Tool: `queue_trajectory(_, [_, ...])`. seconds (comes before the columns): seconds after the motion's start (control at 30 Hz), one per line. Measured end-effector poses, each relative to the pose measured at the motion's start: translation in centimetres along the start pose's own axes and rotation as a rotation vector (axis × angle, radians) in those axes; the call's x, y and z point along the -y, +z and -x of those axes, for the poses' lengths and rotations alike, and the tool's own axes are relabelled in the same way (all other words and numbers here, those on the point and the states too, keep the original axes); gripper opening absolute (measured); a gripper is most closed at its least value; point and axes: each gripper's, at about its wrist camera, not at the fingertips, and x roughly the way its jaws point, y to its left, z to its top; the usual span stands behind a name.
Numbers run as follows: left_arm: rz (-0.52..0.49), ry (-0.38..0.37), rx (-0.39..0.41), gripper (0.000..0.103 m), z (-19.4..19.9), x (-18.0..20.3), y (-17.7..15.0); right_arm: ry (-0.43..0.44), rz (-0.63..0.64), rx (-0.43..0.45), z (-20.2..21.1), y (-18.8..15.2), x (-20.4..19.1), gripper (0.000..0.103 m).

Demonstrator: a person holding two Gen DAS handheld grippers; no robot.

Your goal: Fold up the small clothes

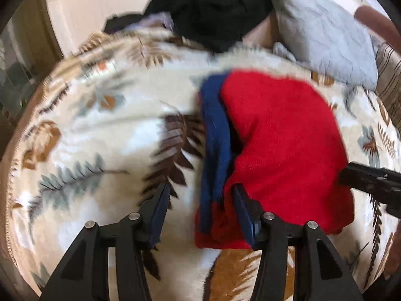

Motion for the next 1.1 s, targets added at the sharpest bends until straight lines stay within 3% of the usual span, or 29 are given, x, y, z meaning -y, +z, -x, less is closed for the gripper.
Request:
queue_trajectory(0.1, [0.012, -0.022, 0.048, 0.055, 1.3, -0.4, 0.8, 0.04, -0.046, 0.005, 1.2, -0.5, 0.6, 0.045])
queue_trajectory(0.13, [0.012, -0.023, 0.063, 0.058, 1.7, -0.7, 1.2, 0.072, -0.068, 0.02, 1.8, -0.7, 0.9, 0.052])
queue_trajectory(0.17, [0.013, -0.02, 0.068, 0.07, 1.7, -0.8, 1.4, 0.093, -0.094, 0.046, 2.7, -0.9, 1.5, 0.063])
queue_trajectory(0.2, [0.024, -0.013, 0.075, 0.078, 1.6, -1.2, 1.9, 0.092, -0.11, 0.064, 3.2, -1.0, 1.8, 0.068])
queue_trajectory(0.23, [0.04, -0.012, 0.084, 0.079, 1.6, -1.6, 2.3, 0.096, -0.133, 0.086, 3.6, -1.1, 2.3, 0.072])
queue_trajectory(0.3, [0.081, -0.042, 0.101, 0.079, 1.2, -2.3, 3.1, 0.123, -0.192, 0.11, 4.2, -1.4, 3.7, 0.072])
queue_trajectory(0.37, [0.083, -0.062, 0.069, 0.079, 0.3, -2.4, 4.1, 0.112, -0.246, 0.094, 3.6, -1.7, 4.9, 0.072])
queue_trajectory(0.6, [0.031, -0.027, 0.023, 0.079, -1.5, -1.0, 4.5, 0.143, -0.32, 0.06, 0.7, -2.3, 6.2, 0.072])
queue_trajectory(0.77, [0.079, -0.096, 0.031, 0.079, -0.1, -2.6, 4.9, 0.242, -0.362, 0.058, -0.7, -2.3, 7.1, 0.072])
queue_trajectory(0.9, [0.085, -0.123, 0.084, 0.079, 1.9, -3.0, 5.3, 0.262, -0.376, 0.053, -1.3, -2.3, 7.5, 0.072])
queue_trajectory(0.97, [0.085, -0.18, 0.096, 0.079, 2.3, -2.8, 5.4, 0.262, -0.374, 0.056, -1.4, -2.3, 7.6, 0.072])
queue_trajectory(1.1, [0.065, -0.266, 0.033, 0.08, 0.3, -1.8, 5.6, 0.268, -0.375, 0.054, -1.7, -2.5, 7.6, 0.072])
